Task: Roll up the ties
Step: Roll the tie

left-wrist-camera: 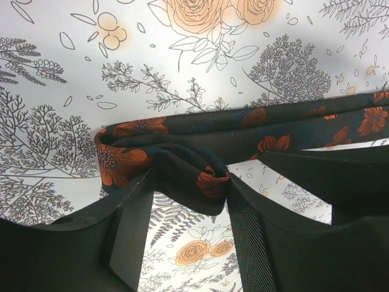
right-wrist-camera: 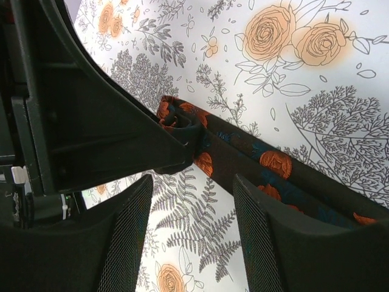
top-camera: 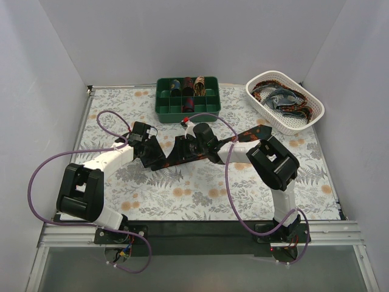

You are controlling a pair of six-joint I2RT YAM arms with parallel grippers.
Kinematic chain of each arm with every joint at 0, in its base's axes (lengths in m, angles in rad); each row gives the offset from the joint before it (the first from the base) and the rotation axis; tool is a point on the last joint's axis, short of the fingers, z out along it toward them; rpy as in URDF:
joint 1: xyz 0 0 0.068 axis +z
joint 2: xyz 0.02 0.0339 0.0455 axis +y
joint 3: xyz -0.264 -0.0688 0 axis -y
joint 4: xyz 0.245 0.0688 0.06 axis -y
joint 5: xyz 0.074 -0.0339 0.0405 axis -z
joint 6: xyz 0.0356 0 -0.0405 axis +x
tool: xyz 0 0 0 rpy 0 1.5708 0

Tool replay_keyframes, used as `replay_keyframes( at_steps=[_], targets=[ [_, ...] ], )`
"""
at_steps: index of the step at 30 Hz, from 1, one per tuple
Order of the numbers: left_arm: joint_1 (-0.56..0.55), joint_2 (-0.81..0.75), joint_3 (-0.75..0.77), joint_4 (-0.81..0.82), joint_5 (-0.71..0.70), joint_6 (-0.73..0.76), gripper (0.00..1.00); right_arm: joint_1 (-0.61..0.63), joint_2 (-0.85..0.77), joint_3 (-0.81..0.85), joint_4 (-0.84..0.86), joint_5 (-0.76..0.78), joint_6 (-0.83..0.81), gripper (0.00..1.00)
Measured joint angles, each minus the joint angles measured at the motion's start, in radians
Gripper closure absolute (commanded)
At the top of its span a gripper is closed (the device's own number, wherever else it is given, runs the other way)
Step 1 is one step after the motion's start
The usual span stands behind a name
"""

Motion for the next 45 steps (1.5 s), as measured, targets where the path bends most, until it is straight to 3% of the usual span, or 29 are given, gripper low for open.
replay_keyframes(
  at_steps=[28,45],
  targets=[
    [-0.002,-0.031,0.019,0.023,0.022,0.001,0.49,-0.018,-0.035,-0.034,0.000,0.002,0.012,0.47],
    [-0.002,-0.034,0.016,0.054,0.029,-0.008,0.61,-0.009,0.013,0.016,0.018,-0.019,0.075,0.51]
  ],
)
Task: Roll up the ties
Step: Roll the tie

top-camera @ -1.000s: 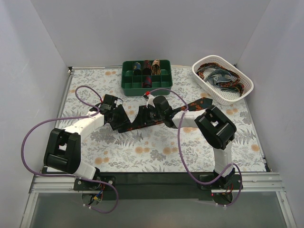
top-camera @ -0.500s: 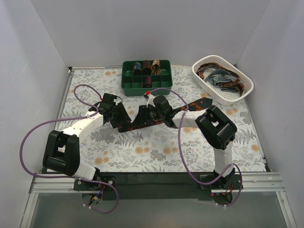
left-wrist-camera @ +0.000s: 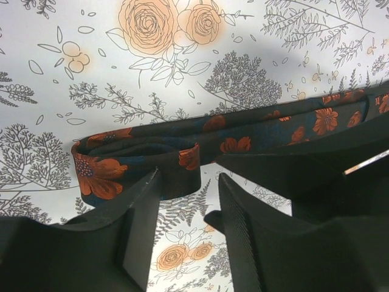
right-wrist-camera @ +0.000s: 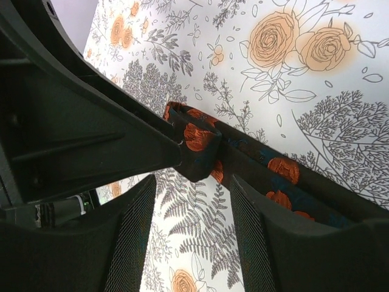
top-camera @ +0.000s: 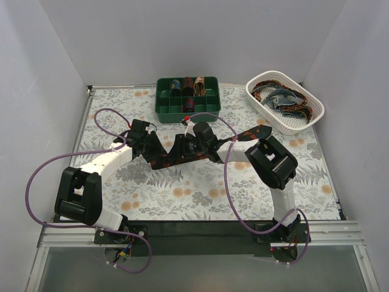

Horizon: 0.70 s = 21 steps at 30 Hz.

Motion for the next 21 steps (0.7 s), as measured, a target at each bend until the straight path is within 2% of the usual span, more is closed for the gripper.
replay_keyframes(
  at_steps=[13,21],
  targets=[
    [0.000,0.002,-0.033,0.043,0.024,-0.022,0.68,0.007,0.074,0.019,0.012,-0.011,0.040,0.56],
    [0.000,0.004,-0.036,0.060,0.028,-0.029,0.68,0.007,0.088,0.031,0.034,-0.016,0.053,0.68]
  ],
)
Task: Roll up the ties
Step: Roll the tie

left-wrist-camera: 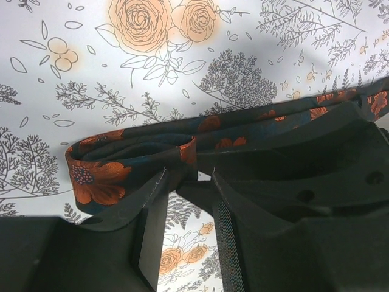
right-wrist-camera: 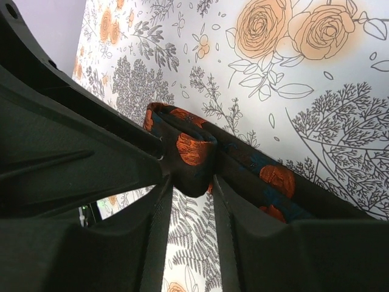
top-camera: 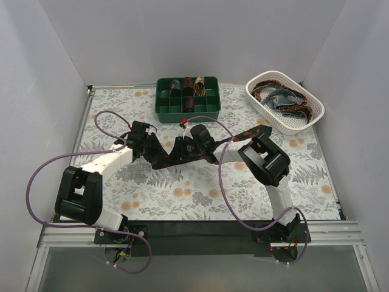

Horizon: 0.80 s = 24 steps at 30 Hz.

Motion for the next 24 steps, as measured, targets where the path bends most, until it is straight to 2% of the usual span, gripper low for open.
replay_keyframes(
  at_steps=[6,8,9,12,13,16,24],
  targets=[
    [0.000,0.000,-0.011,0.005,0.003,0.012,0.66,0.000,0.016,0.002,0.009,-0.004,0.013,0.78],
    [0.000,-0.002,-0.012,0.005,0.001,0.030,0.62,0.000,0.016,0.002,0.016,-0.005,0.015,0.78],
    [0.000,-0.005,-0.012,0.005,-0.003,0.048,0.56,0.000,0.016,0.002,0.018,-0.006,0.015,0.78],
    [0.000,-0.031,-0.012,0.006,-0.029,0.126,0.46,0.000,0.016,0.002,0.020,-0.012,0.015,0.78],
    [0.000,-0.047,-0.012,0.006,-0.037,0.167,0.35,0.000,0.016,0.002,0.021,-0.014,0.015,0.78],
    [0.000,-0.105,-0.012,0.015,-0.056,0.318,0.26,0.000,0.016,0.002,0.021,-0.018,0.014,0.78],
    [0.000,-0.163,-0.056,0.040,-0.019,0.759,0.24,0.000,0.016,0.002,0.022,-0.027,0.012,0.78]
  ],
)
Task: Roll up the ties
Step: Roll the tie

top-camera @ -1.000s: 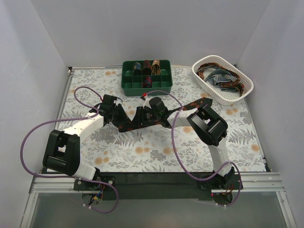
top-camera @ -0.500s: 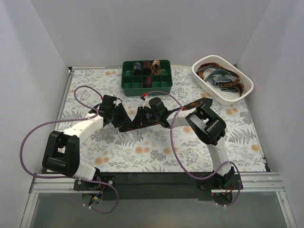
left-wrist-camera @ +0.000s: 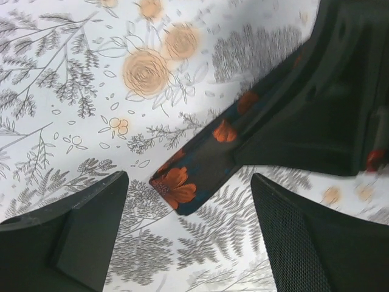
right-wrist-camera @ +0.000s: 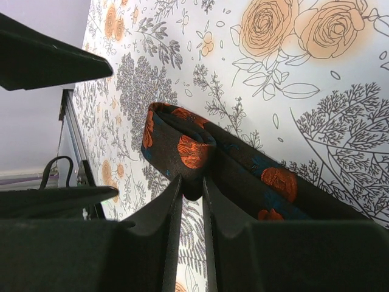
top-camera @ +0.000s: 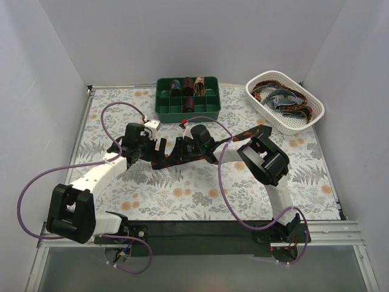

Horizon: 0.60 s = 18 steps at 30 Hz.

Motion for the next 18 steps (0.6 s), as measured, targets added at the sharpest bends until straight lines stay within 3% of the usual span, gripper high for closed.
replay_keyframes(
  at_steps=[8,18],
  targets=[
    [0.000,0.058,-0.014,-0.040,0.117,0.358,0.25,0.000,0.000,0.000,0.000,-0.018,-0.001,0.78],
    [-0.005,0.201,0.048,-0.104,0.183,0.547,0.34,0.000,0.000,0.000,0.000,-0.021,-0.001,0.78]
  ],
)
